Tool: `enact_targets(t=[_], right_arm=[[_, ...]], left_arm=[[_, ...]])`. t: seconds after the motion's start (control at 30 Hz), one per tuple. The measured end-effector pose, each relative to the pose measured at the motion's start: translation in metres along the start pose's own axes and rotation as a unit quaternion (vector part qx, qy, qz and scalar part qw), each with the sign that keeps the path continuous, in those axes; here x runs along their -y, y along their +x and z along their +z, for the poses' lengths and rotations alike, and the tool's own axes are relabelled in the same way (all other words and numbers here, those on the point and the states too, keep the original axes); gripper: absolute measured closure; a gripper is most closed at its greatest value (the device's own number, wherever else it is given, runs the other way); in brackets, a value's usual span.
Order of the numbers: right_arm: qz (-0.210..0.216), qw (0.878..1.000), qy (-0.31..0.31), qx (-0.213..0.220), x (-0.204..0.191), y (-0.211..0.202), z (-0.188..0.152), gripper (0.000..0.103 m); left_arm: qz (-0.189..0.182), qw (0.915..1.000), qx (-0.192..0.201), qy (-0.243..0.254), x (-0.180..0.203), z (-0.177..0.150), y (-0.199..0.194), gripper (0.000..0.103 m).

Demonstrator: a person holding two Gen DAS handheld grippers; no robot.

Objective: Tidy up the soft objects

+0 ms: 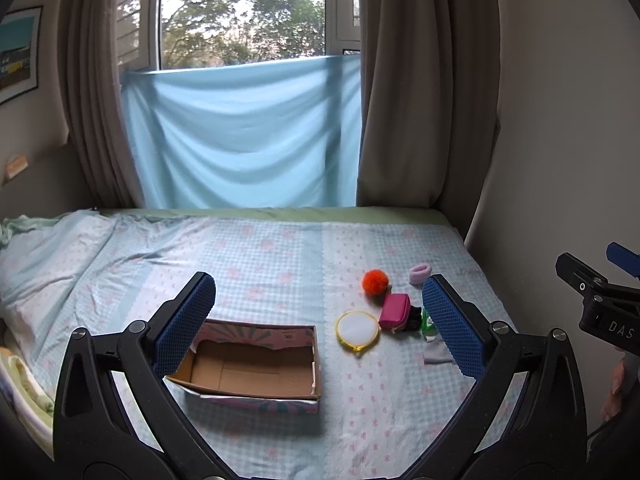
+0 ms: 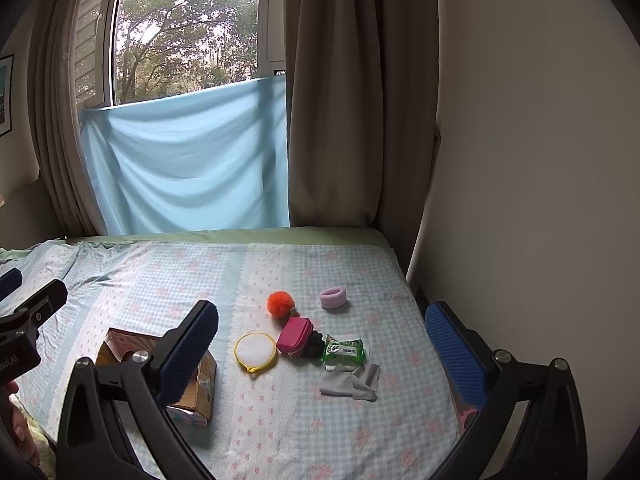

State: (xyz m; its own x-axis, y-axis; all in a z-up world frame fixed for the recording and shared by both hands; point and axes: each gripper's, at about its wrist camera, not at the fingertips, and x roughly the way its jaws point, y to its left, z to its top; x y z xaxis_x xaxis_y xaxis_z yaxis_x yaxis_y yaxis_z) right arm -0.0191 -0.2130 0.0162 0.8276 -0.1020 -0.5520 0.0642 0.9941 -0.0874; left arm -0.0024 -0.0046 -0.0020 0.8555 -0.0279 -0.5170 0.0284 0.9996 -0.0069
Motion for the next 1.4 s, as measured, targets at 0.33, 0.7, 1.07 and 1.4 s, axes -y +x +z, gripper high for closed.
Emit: enact_targets(t=[0.33, 0.7, 1.07, 1.4], right_arm=[[0.002, 1.000, 0.000, -0.001, 0.0009, 0.0015, 0.0011, 0.000], [0.005, 1.000, 0.003, -0.002, 0.0014, 0.0001, -0.0008, 0.000], [0.009, 1.000, 0.003, -0.001, 0.0047, 0.0022, -0.0022, 0.000], [0.009, 1.000, 0.006, -0.003, 0.0059, 0.0022, -0.0041, 0.000]], left_arm=[[-0.004, 1.0000, 0.002, 0.002, 0.0011, 0.0008, -0.0026, 0.000], [-0.007, 1.0000, 0.001, -0.002, -0.0022, 0.0020, -0.0061, 0.000], [-0.004, 1.0000, 0.006, -0.002, -0.0006, 0.0013, -0.0083, 0.000], [-0.001, 1.0000, 0.003, -0.001, -0.0011, 0.0000, -0.0059, 0.000]])
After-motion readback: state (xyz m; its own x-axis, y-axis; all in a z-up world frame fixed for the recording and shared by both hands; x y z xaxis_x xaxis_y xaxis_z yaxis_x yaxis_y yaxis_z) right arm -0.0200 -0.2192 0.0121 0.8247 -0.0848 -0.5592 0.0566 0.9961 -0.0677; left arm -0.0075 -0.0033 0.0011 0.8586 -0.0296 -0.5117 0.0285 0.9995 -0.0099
